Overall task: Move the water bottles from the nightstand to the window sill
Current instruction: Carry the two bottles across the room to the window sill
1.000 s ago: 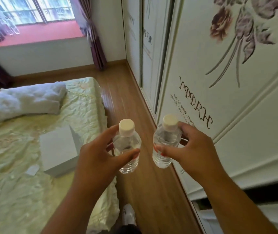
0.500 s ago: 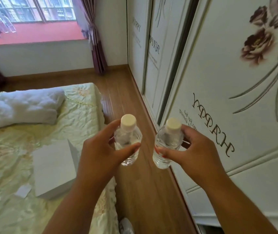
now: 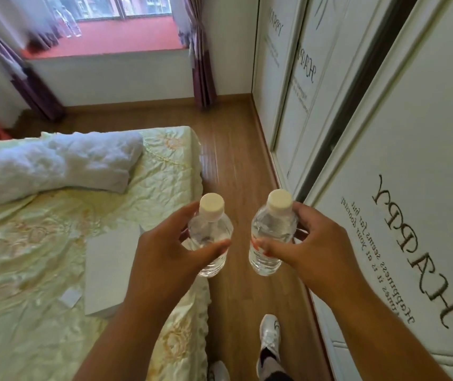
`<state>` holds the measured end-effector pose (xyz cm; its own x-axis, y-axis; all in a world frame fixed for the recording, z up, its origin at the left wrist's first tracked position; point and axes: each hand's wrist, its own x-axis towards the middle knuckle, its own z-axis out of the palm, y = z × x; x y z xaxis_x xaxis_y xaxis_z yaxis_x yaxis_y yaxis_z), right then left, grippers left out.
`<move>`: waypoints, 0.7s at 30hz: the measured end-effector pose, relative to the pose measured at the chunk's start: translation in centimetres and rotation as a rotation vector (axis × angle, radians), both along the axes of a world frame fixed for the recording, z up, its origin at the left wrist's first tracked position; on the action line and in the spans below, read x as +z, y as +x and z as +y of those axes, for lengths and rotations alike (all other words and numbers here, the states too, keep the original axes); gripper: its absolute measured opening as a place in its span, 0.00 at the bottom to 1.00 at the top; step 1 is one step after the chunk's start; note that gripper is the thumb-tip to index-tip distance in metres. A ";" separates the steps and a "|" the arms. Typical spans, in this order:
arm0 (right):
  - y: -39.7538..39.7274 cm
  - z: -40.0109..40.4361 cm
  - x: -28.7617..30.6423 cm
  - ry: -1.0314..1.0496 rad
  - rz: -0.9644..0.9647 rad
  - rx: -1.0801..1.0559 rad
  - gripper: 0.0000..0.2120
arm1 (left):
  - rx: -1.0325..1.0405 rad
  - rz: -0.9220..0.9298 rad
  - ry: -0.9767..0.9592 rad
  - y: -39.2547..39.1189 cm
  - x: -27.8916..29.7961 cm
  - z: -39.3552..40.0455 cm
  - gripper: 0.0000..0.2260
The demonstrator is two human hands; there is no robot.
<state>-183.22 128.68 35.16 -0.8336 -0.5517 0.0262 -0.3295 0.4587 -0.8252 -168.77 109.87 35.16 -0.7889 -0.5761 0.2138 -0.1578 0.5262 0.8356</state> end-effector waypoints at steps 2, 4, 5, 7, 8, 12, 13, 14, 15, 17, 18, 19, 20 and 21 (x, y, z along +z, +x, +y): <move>-2.5 -1.0 0.2 -0.011 -0.003 0.028 0.39 | 0.022 0.011 -0.005 -1.8 0.6 -0.7 0.34; -4.8 -1.9 0.8 -0.033 0.002 0.041 0.40 | 0.032 0.022 0.003 -3.6 1.3 -1.3 0.33; -6.3 -2.3 1.1 -0.051 0.009 0.050 0.39 | 0.042 0.033 0.002 -4.8 1.8 -1.6 0.33; -8.8 -3.1 1.7 -0.076 0.024 0.069 0.38 | 0.063 0.052 -0.011 -6.9 2.4 -2.0 0.33; -10.1 -3.4 2.0 -0.085 0.031 0.078 0.38 | 0.071 0.059 -0.022 -8.1 2.7 -2.1 0.33; -14.5 -4.3 2.9 -0.101 0.066 0.102 0.38 | 0.113 0.090 -0.045 -11.8 3.2 -2.0 0.31; -15.4 -4.5 3.0 -0.101 0.069 0.110 0.38 | 0.121 0.097 -0.041 -12.5 3.2 -1.9 0.32; -16.3 -4.7 3.2 -0.097 0.071 0.118 0.39 | 0.121 0.104 -0.034 -13.2 3.2 -1.9 0.32; -17.2 -4.9 3.2 -0.090 0.073 0.123 0.39 | 0.112 0.107 -0.028 -13.9 3.1 -2.0 0.32; -18.9 -5.4 3.1 -0.075 0.068 0.124 0.38 | 0.091 0.100 -0.014 -15.3 2.9 -2.4 0.31; -19.6 -5.6 3.1 -0.069 0.063 0.123 0.38 | 0.085 0.096 -0.009 -16.1 2.8 -2.6 0.31; -20.3 -5.9 3.0 -0.065 0.057 0.124 0.38 | 0.082 0.095 -0.010 -16.9 2.7 -2.9 0.32; -21.0 -6.2 2.9 -0.060 0.051 0.123 0.38 | 0.079 0.094 -0.013 -17.7 2.5 -3.3 0.32; -21.7 -6.6 2.7 -0.053 0.047 0.119 0.38 | 0.073 0.091 -0.015 -18.6 2.3 -3.8 0.32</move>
<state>-204.93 122.09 37.88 -0.7594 -0.6436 0.0953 -0.4176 0.3700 -0.8299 -187.39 106.04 37.42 -0.7222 -0.6272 0.2916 -0.1199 0.5287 0.8403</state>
